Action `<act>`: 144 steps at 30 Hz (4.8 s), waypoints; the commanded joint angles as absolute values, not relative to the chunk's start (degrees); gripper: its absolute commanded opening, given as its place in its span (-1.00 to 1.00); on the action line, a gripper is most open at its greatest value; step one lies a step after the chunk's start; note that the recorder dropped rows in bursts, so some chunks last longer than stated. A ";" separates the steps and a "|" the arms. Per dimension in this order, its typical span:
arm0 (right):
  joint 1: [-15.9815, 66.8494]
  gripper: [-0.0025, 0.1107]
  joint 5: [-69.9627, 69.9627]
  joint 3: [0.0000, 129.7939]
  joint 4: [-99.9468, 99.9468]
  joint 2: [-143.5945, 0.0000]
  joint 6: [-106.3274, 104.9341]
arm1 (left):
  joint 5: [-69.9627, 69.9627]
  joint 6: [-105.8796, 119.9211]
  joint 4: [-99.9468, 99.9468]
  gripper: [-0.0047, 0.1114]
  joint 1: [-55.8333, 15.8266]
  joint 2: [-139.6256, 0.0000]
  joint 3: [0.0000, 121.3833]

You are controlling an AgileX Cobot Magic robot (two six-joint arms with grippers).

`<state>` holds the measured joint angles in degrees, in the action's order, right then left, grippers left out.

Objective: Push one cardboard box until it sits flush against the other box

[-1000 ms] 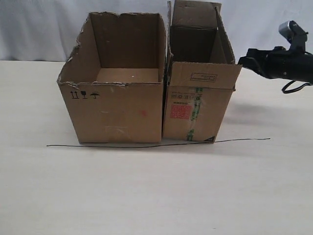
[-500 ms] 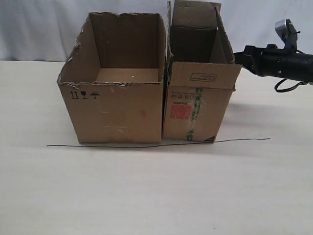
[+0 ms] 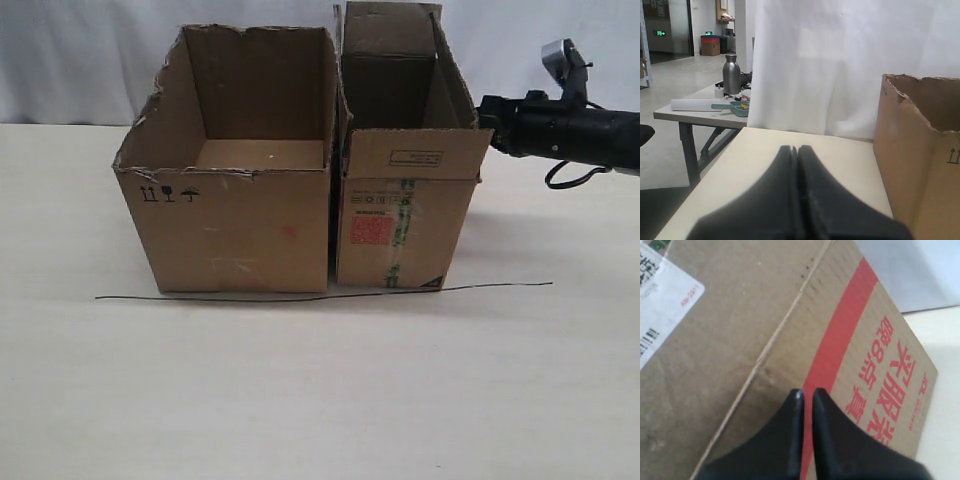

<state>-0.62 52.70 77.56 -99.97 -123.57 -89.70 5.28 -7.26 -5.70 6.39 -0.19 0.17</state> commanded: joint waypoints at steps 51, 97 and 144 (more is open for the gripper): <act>9.45 -0.87 24.77 5.48 -99.95 -20.77 -89.23 | 4.74 -7.31 -5.36 -0.92 5.94 0.00 0.00; 9.45 -0.87 4.70 0.00 8.20 0.00 4.90 | 4.74 -7.31 -5.38 -0.92 5.94 0.00 0.00; 9.45 -0.87 8.03 0.00 7.93 0.00 2.06 | 4.74 -7.31 -5.38 -0.92 5.94 0.00 0.00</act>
<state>9.28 7.90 0.26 7.60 -0.22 2.58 5.28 -7.26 -5.70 6.39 -0.19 0.17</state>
